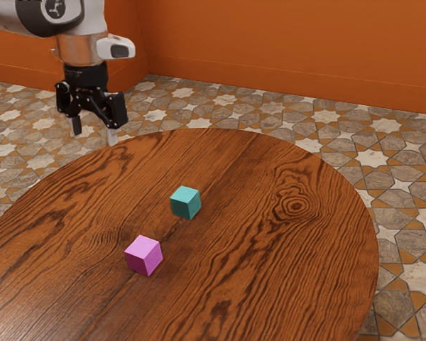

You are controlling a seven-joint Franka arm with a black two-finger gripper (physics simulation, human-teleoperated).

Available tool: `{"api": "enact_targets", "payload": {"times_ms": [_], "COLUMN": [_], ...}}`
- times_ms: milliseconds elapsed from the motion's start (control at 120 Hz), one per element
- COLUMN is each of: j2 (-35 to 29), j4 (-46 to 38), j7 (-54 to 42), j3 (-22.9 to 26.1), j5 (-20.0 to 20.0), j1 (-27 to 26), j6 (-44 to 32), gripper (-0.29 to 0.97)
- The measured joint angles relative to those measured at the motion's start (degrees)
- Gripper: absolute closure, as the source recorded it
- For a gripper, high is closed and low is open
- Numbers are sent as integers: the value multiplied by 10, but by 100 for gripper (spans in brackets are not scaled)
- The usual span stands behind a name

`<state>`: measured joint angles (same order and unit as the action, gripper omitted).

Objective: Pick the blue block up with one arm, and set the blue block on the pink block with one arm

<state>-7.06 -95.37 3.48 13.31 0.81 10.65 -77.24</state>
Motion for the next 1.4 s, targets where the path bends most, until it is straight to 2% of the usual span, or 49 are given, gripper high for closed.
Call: {"api": "enact_targets", "payload": {"times_ms": [200, 267, 367, 467, 608, 708, 858, 1000, 1167, 1400], "j2": [1, 9, 63, 97, 120, 164, 221, 259, 333, 374], "j4": [15, 21, 28, 3, -74, -82, -79, -77, -13, 2], "j7": [8, 20, 46, 71, 99, 114, 124, 121, 88, 49], "j3": [16, 25, 33, 23, -27, -37, -38, -39, -39, -39], "j5": [-7, 12, 35, 44, 30, 26, 26, 23, 23, 11], "j1": [-14, -19, -27, -42, -60, -41, -42, -32, -28, -26], "j6": [-94, -110, -140, -199, -293, -343, -405, -452, -489, -524], "gripper": [0, 0, 0, 0, 0, 0, 0, 0, 0, 0]}}
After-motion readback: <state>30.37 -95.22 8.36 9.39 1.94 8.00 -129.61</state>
